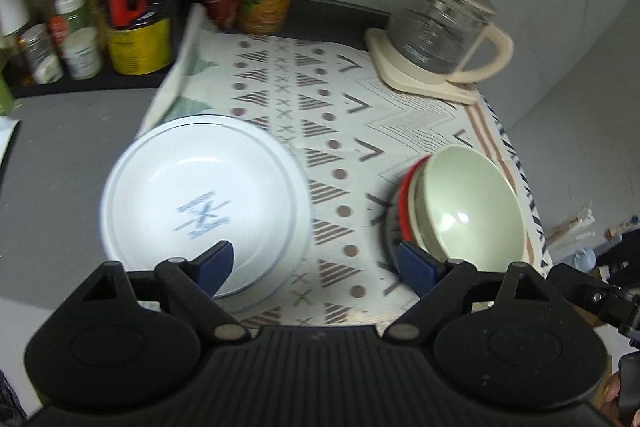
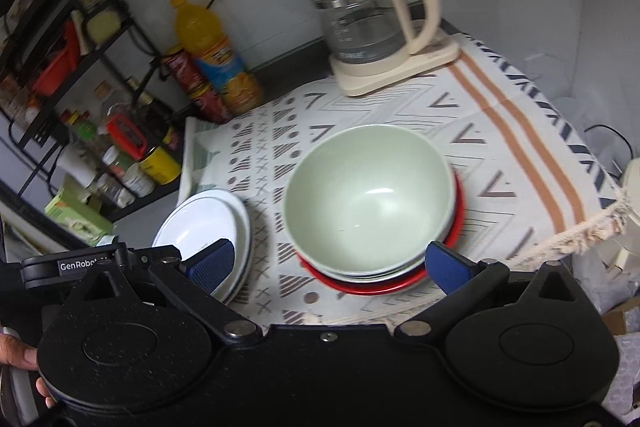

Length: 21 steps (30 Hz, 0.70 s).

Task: Organize plates and bowls
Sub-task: 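Move both tools to the rim of the red bowl holding green bowls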

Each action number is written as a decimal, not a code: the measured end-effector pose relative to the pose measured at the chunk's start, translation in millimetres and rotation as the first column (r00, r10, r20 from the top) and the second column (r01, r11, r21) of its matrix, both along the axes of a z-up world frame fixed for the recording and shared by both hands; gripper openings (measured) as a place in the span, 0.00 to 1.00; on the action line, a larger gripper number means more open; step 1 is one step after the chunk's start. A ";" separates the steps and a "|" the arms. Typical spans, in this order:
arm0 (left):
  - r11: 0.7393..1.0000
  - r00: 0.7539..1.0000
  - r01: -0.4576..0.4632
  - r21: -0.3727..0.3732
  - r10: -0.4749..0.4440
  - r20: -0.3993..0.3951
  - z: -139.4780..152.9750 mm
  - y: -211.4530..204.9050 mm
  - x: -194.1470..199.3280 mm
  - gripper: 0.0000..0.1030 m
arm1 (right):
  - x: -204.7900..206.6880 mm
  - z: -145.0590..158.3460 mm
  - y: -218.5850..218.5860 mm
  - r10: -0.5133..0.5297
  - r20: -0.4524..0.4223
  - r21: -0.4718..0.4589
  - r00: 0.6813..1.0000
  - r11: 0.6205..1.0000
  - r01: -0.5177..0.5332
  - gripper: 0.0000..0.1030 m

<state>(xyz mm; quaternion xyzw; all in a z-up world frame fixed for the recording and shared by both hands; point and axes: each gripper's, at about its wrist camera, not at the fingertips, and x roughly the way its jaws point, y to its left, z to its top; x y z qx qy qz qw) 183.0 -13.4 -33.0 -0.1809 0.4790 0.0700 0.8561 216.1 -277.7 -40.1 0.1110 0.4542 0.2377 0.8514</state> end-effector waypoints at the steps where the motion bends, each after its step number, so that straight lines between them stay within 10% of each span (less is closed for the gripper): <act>1: 1.000 1.000 0.016 0.000 -0.016 -0.002 -1.0 -4.5 4.4 0.85 | 1.1 -0.7 -3.8 -0.013 -0.003 -0.002 1.000 1.000 0.013 0.99; 21: 0.974 0.971 0.223 -0.045 -0.226 -0.074 -29.8 -56.1 87.1 0.75 | 32.0 -23.6 -48.3 -0.190 -0.089 -0.015 0.978 0.982 0.190 0.84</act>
